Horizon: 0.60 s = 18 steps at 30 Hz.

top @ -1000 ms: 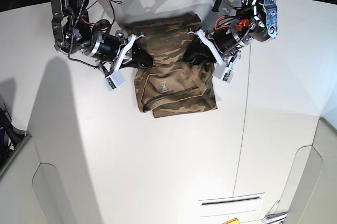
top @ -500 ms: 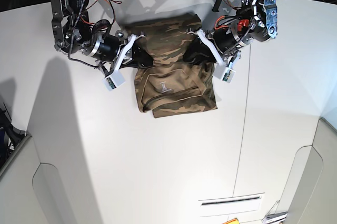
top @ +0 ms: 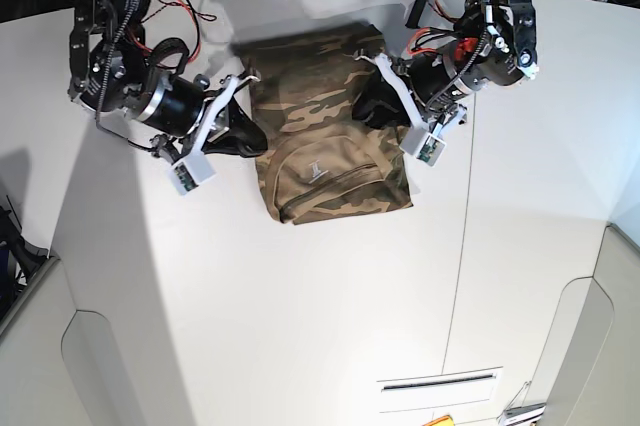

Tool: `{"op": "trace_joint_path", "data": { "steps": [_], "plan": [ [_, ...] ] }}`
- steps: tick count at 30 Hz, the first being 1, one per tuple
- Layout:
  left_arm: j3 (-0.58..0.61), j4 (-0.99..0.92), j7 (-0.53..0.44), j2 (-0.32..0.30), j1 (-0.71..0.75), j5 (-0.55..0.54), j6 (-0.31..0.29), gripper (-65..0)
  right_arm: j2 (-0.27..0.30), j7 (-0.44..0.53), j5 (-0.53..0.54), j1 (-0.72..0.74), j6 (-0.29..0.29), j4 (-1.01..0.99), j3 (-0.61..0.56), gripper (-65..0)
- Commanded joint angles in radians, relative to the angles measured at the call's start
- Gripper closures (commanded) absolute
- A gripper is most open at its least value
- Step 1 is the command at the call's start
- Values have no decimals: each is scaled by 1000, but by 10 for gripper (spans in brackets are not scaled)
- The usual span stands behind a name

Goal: Fold the T-shirt properly

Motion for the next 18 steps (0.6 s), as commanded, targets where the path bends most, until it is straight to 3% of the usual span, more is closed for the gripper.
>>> {"op": "trace_joint_path", "data": {
  "steps": [1, 10, 18],
  "plan": [
    [0, 38, -10, -1, 5, -14, -6, -161, 3, 8, 29, -5, 5, 37, 19, 0],
    [-6, 207, 11, -1, 149, -13, -7, -161, 31, -107, 213, -128, 5, 91, 171, 0],
    [-138, 353, 60, -2, 385, -15, -15, -161, 200, -153, 332, -314, 6, 91, 184, 0]
  ]
}}
